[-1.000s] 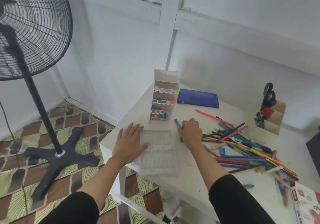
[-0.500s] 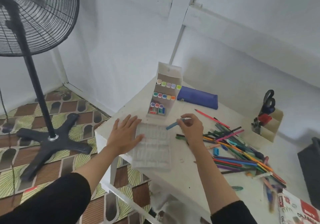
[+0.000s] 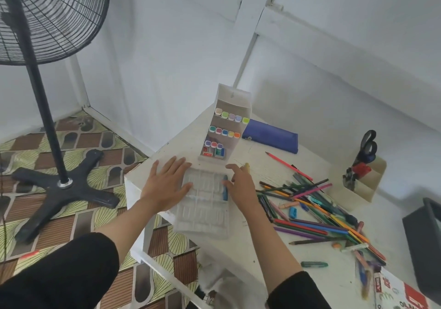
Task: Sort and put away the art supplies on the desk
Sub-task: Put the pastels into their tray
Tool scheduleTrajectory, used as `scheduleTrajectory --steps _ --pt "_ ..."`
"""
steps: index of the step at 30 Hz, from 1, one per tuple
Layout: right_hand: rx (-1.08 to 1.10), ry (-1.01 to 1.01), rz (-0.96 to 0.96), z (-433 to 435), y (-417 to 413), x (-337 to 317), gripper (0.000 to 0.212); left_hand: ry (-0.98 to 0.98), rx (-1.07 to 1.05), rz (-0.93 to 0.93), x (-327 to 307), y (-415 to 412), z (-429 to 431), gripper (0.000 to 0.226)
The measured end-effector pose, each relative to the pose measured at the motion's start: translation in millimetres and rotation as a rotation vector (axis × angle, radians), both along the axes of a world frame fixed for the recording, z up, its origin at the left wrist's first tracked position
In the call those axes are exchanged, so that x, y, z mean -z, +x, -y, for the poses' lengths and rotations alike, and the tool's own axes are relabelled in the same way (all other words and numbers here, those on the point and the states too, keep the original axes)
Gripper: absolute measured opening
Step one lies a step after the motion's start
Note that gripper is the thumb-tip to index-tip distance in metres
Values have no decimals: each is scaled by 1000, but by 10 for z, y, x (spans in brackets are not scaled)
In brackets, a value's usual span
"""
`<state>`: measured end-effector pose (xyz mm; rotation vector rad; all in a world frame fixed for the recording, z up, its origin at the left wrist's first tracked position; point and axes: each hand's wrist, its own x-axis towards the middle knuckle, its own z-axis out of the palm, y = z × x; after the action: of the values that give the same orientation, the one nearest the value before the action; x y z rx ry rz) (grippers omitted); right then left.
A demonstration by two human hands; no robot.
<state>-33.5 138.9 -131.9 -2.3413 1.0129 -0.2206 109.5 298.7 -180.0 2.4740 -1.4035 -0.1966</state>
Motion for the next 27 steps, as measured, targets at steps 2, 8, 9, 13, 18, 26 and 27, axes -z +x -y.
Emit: scheduleTrajectory --steps 2,8,9,13,18,26,27 --pt "41 29 1 -8 -7 81 38 -5 -3 -4 5 1 6 82" --pt "43 -184 18 8 -23 77 28 -4 -4 -5 9 -1 0 81" --pt "76 -214 22 41 -32 39 25 -6 -5 -5 6 -3 2 81" --pt "326 -345 -179 267 -115 -84 27 -3 -10 -4 -4 -11 4 81" --pt "344 -300 -398 393 -134 -39 32 26 -21 12 -17 -17 10 81" --pt "465 -101 -7 320 -171 -67 15 12 -29 -15 -19 -43 13 81" --pt "449 -106 -93 315 -165 -49 22 7 -30 -20 -20 -39 15 81"
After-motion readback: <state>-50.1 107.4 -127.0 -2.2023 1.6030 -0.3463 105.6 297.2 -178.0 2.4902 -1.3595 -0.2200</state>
